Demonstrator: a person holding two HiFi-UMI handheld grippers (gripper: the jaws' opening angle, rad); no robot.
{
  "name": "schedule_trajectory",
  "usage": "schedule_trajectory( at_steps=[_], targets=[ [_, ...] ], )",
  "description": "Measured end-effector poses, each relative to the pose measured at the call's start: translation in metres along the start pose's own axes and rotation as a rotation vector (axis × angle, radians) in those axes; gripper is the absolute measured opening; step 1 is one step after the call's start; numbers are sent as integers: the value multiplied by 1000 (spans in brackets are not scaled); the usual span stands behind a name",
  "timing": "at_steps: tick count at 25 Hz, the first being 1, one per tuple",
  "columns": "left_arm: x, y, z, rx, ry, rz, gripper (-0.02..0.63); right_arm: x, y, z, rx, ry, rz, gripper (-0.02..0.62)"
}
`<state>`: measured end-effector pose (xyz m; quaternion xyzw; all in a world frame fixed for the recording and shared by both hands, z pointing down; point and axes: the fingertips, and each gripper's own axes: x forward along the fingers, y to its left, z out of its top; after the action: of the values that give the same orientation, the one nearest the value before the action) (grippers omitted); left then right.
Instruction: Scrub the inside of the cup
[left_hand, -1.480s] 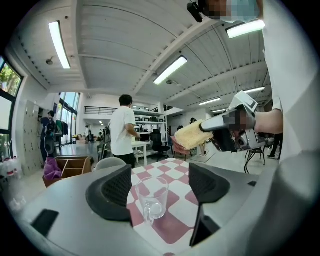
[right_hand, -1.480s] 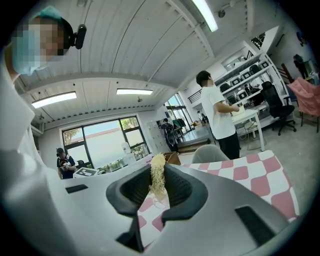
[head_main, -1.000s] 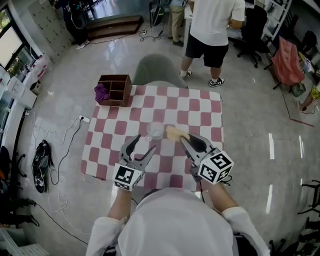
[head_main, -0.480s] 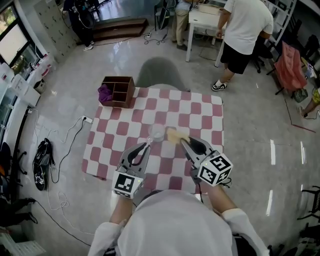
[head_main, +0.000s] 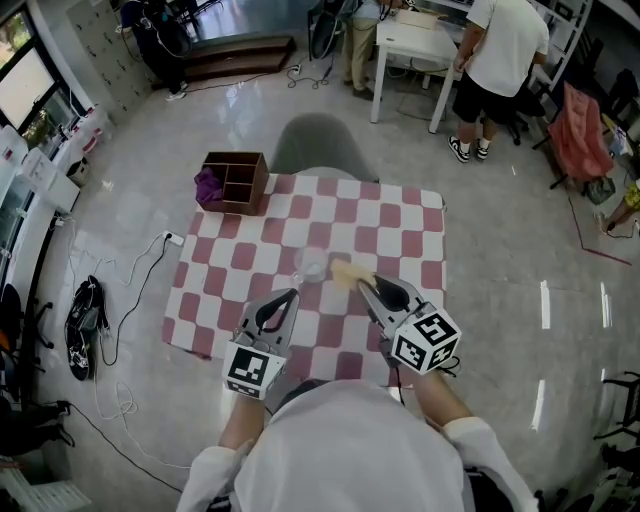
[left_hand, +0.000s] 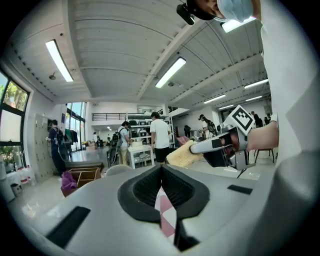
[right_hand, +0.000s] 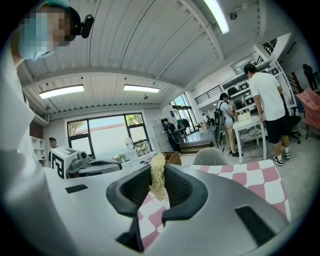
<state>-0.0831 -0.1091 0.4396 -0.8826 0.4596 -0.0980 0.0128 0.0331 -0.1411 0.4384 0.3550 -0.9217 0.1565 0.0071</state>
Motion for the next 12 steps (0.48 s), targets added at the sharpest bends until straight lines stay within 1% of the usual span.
schedule_trajectory(
  at_steps=[12],
  targets=[
    [-3, 8, 1, -15, -11, 8, 32, 7, 1, -6, -21, 27, -3, 87]
  ],
)
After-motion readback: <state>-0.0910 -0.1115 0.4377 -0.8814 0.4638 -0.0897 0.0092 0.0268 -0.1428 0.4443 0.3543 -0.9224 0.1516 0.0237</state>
